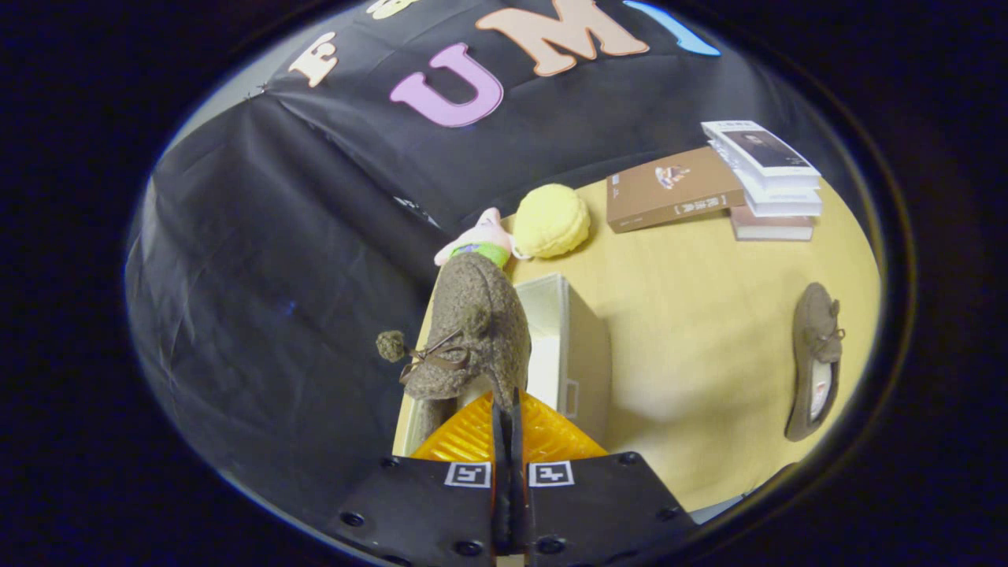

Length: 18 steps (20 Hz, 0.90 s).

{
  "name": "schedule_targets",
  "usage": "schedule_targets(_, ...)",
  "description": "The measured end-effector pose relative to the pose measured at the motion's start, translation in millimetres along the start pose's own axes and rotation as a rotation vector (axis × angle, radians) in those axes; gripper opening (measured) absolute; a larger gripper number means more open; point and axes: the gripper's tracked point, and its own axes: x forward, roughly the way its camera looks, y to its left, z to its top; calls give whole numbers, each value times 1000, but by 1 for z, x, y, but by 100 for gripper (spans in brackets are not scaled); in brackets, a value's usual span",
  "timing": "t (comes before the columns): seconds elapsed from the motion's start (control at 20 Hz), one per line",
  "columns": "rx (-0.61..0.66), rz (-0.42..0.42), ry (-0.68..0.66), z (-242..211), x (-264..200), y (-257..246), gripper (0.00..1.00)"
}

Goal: Open the storage box then place both shoes into the box .Put the left shoe in first, then the right shoe, with the right side of both shoes facing outward in a uniform manner.

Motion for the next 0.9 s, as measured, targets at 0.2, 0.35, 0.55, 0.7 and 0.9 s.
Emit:
schedule_targets(0.2, -15, -22, 26, -15, 32, 15, 4)
schedule_targets(0.35, -27, -61, 46, -26, 58, 16, 4)
schedule_targets(0.55, -44, -112, 94, -47, 89, 16, 4)
schedule_targets(0.7, -33, -140, 111, -57, 109, 14, 4)
schedule_targets(0.9, -29, -205, 134, -59, 145, -6, 4)
